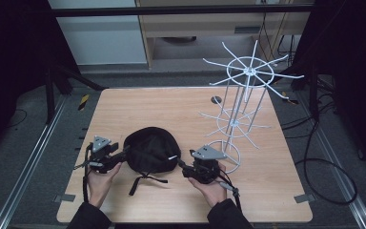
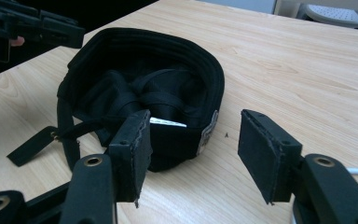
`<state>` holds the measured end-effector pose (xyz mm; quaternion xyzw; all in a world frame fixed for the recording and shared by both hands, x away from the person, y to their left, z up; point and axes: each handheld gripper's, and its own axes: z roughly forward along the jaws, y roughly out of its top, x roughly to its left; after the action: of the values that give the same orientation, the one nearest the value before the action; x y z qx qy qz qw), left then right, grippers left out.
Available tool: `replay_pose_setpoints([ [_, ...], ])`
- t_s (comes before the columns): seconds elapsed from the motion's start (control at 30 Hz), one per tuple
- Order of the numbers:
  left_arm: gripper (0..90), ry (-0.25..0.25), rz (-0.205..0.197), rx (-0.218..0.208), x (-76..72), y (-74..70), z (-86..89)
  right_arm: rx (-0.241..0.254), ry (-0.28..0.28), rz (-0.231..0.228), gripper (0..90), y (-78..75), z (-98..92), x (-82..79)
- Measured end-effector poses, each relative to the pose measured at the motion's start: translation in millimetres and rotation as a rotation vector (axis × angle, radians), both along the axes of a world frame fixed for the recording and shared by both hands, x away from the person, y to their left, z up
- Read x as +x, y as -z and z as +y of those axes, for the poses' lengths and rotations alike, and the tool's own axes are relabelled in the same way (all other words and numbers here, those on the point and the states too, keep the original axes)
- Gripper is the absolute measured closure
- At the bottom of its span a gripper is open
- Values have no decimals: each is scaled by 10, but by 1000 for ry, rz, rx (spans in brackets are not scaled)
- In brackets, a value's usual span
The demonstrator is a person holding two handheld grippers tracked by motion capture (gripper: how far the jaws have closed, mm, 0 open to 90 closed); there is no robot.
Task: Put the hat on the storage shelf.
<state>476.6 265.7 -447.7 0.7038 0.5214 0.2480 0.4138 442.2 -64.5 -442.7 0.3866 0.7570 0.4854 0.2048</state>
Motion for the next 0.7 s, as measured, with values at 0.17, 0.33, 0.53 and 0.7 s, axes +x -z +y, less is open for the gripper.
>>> replay_pose_setpoints([
  [0.17,477,-6,2,8,23,22,-26,3,13,9,447,54,111,85],
  [0.33,465,2,11,20,47,58,-42,12,29,11,453,94,196,172],
  [0.53,465,11,30,55,65,101,-92,20,43,13,454,135,316,290],
  [0.7,480,12,44,54,95,148,-79,12,53,33,466,162,383,364],
])
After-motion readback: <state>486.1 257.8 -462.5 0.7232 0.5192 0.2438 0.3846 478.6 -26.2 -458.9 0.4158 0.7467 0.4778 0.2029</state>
